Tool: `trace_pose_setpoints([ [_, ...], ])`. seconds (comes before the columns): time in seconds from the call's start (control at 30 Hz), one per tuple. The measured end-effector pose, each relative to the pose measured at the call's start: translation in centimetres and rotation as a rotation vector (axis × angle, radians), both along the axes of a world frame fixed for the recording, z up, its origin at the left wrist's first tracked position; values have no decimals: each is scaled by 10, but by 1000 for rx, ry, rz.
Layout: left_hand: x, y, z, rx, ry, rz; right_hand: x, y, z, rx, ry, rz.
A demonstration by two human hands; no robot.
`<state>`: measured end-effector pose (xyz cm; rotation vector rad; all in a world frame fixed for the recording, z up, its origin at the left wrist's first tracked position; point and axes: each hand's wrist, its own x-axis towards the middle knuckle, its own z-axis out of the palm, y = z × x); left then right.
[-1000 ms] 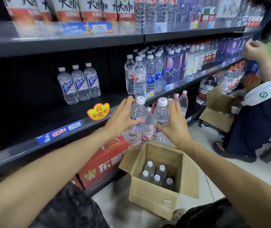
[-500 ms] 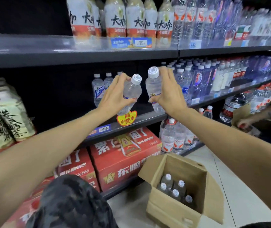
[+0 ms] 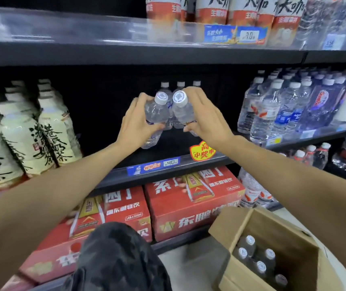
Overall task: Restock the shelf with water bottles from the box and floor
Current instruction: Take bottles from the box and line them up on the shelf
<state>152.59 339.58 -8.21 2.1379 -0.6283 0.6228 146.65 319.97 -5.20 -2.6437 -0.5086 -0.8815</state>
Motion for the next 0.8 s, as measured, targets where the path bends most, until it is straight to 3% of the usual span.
trace_pose_setpoints([
  [0.23, 49, 28, -29, -191, 90, 180, 57, 31, -20, 125, 62, 49],
  [0.47, 81, 34, -43, -340, 153, 230, 106, 44, -47, 414, 166, 42],
  [0.8, 88, 51, -55, -100, 306, 18, 143, 37, -70, 601, 293, 49],
])
